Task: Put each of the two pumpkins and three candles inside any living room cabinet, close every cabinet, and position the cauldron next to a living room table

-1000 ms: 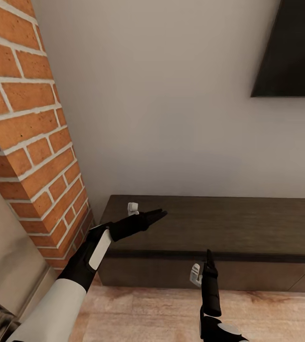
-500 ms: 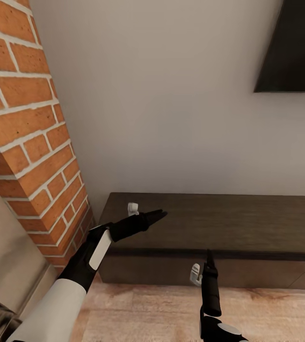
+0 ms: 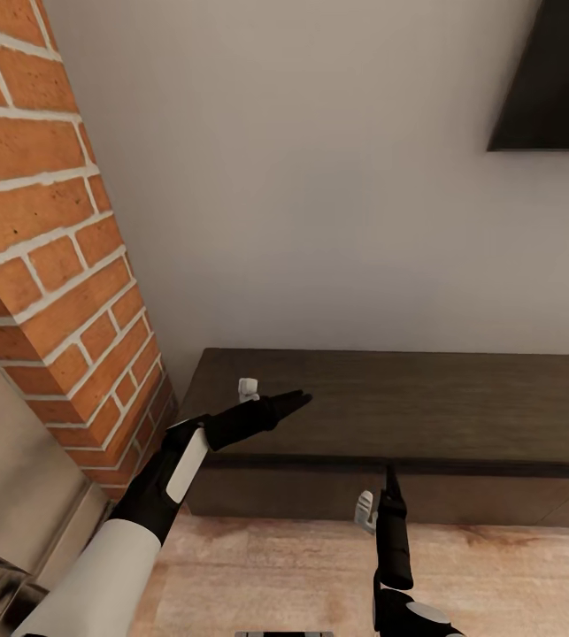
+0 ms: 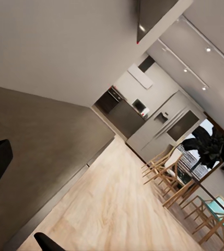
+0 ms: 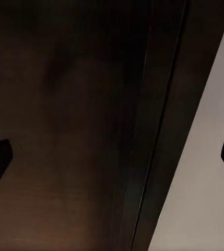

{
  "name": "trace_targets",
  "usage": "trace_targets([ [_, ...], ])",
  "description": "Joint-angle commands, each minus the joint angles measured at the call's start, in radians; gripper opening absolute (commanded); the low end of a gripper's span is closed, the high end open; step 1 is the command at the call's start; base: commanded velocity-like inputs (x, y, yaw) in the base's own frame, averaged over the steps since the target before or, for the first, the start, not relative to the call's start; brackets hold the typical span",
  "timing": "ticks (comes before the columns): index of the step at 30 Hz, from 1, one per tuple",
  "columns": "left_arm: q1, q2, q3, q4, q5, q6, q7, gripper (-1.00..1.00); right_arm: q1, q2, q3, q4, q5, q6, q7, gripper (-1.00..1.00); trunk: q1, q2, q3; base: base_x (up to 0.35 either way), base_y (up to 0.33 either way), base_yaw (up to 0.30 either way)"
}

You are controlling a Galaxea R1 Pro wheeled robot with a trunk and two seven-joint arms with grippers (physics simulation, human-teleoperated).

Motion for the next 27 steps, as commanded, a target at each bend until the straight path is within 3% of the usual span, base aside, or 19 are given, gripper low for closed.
trace_targets([
  [1,0.000,0.000,0.000,0.000,0.000,0.000,0.000,1.00,0.000,0.000,0.000,0.000,0.000,0.000,0.000,1.00,0.000,0.000,0.000,0.000,0.000,0.000],
  [25,0.000,0.000,0.001,0.001,0.000,0.000,-0.002,1.00,0.000,0.000,-0.003,-0.007,-0.001,0.001,-0.005,1.00,0.000,0.000,0.000,0.038,0.011,0.000],
  [26,0.000,0.000,0.001,0.001,0.000,0.000,-0.002,1.00,0.000,0.000,-0.003,-0.009,-0.001,0.001,-0.006,-1.00,0.000,0.000,0.000,0.000,0.000,0.000],
  [27,0.000,0.000,0.001,0.001,0.000,-0.001,-0.002,1.00,0.000,0.000,-0.004,-0.010,-0.001,0.001,-0.012,-1.00,0.000,0.000,0.000,0.000,0.000,0.000],
])
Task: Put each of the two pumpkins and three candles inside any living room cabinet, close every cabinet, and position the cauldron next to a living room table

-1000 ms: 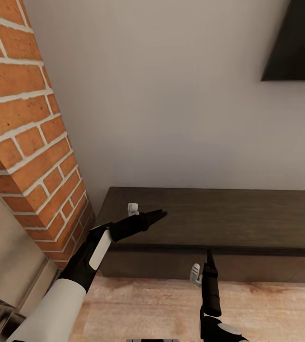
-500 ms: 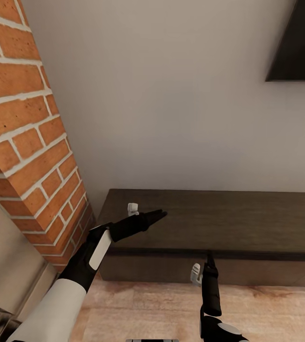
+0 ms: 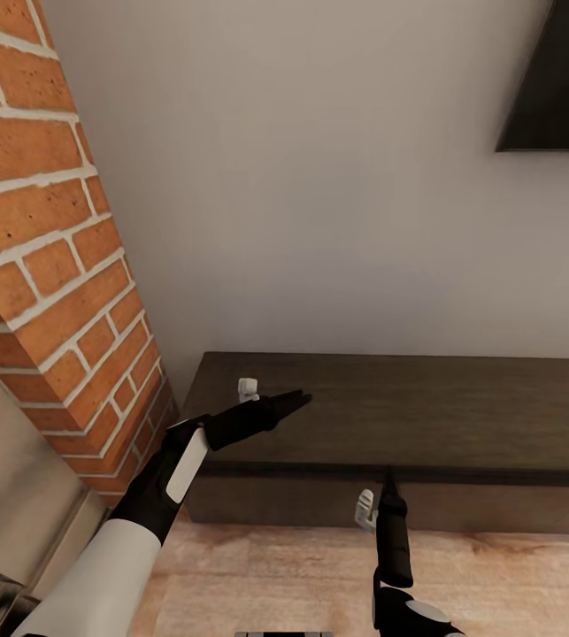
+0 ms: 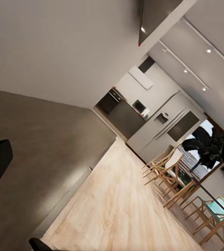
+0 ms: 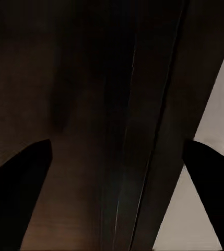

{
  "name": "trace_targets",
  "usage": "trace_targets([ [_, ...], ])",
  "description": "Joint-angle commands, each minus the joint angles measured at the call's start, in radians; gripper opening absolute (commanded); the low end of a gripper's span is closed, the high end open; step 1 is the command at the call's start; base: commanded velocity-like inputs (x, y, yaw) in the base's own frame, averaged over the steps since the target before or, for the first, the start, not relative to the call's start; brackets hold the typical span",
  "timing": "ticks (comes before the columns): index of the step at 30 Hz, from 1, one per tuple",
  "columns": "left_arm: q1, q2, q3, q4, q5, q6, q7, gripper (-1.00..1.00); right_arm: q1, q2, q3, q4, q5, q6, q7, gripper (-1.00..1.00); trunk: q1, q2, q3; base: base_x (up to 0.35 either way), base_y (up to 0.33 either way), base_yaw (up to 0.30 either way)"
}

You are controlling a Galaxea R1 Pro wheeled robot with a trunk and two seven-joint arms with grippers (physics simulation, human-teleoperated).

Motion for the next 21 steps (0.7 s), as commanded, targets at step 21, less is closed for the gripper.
trace_targets([
  [21,0.000,0.000,0.000,0.000,0.000,0.000,0.000,1.00,0.000,-0.001,-0.003,-0.019,-0.003,-0.003,-0.020,-1.00,0.000,0.000,0.000,-0.006,0.000,0.000],
])
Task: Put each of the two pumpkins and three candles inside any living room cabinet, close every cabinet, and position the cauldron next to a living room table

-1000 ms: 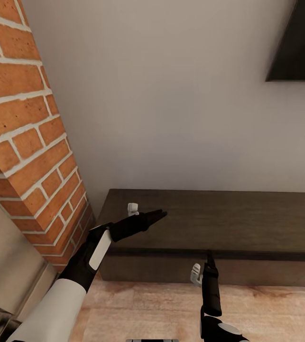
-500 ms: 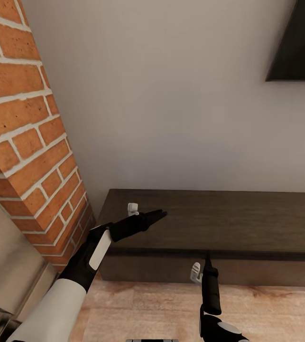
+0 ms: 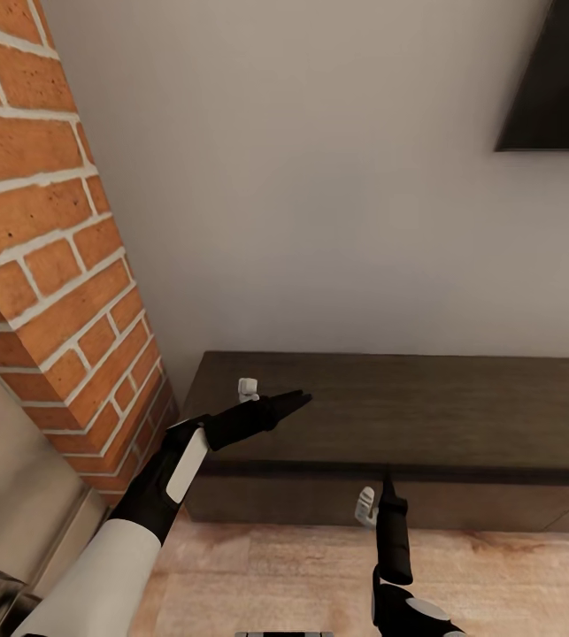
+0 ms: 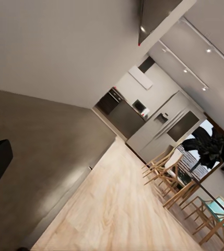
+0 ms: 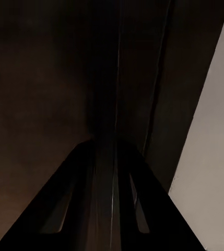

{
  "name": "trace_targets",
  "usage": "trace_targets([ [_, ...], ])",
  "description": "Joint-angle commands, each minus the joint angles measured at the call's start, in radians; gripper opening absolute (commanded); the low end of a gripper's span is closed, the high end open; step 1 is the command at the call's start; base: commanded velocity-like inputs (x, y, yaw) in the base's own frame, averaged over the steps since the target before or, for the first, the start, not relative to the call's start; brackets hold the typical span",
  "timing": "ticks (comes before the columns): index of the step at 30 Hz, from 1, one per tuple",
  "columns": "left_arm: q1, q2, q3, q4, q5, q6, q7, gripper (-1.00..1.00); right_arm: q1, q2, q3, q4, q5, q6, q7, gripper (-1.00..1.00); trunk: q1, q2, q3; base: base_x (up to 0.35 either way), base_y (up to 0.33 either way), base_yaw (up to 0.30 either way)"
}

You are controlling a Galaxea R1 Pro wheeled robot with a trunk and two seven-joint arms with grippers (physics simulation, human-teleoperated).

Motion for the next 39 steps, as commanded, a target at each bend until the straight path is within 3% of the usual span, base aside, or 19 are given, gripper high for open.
trace_targets([
  [1,0.000,0.000,0.000,0.000,0.000,0.000,0.000,1.00,0.000,0.000,0.001,-0.002,0.006,0.006,-0.024,-1.00,0.000,0.000,0.000,-0.185,0.000,0.000],
  [18,0.000,0.000,0.000,0.000,0.000,-0.001,0.000,1.00,0.000,-0.002,0.001,0.000,0.009,0.006,-0.029,-1.00,0.000,0.000,0.000,-0.062,0.000,0.000],
  [39,0.000,0.000,0.000,0.000,0.000,-0.001,-0.001,1.00,0.000,-0.003,0.004,0.001,0.011,0.004,-0.029,-1.00,0.000,0.000,0.000,-0.148,0.000,0.000],
])
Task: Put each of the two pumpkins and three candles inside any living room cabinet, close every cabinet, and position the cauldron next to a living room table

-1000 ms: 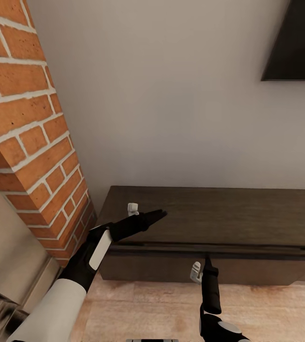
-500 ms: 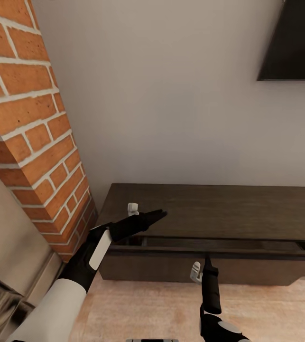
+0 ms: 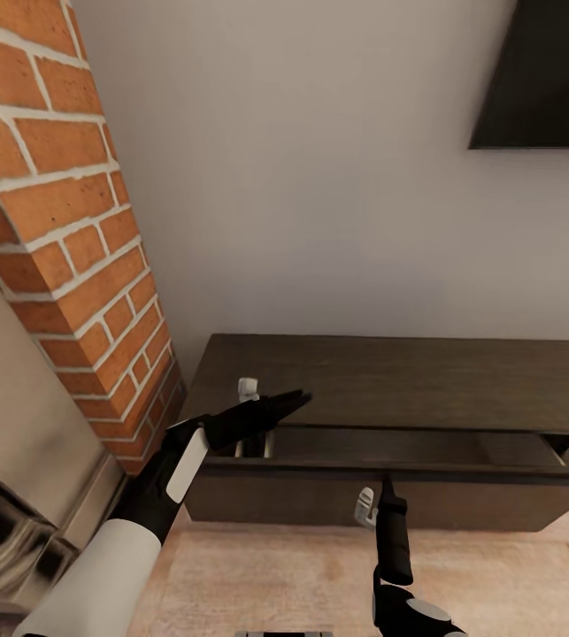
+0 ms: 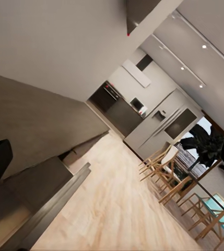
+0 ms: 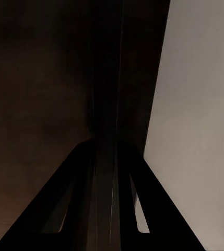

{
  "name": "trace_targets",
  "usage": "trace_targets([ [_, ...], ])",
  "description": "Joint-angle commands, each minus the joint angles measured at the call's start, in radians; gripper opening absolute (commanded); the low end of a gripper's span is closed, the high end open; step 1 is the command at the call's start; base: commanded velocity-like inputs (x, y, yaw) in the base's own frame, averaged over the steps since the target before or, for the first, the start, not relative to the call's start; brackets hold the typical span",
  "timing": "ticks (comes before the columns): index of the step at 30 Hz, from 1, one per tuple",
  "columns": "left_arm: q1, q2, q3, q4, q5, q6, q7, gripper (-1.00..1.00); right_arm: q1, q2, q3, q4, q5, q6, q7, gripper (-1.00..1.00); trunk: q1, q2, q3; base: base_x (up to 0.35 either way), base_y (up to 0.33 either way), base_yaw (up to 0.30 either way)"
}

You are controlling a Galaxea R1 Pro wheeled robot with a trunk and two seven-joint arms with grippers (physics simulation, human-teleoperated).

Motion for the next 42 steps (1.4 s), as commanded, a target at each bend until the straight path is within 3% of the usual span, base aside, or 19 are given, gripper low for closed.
trace_targets([
  [1,0.000,0.000,0.000,0.000,0.000,0.000,0.000,1.00,-0.001,0.000,-0.004,-0.002,0.003,0.005,-0.028,-1.00,0.000,0.000,0.000,-0.092,0.000,0.000],
  [21,0.000,0.000,0.000,0.000,0.000,0.000,0.001,1.00,-0.001,-0.001,-0.001,-0.002,0.004,0.005,-0.035,-1.00,0.000,0.000,0.000,-0.162,0.000,0.000],
  [42,0.000,0.000,-0.001,-0.001,0.000,0.000,0.001,1.00,-0.001,-0.003,-0.001,-0.002,0.005,0.005,-0.047,-1.00,0.000,0.000,0.000,-0.007,0.000,0.000],
])
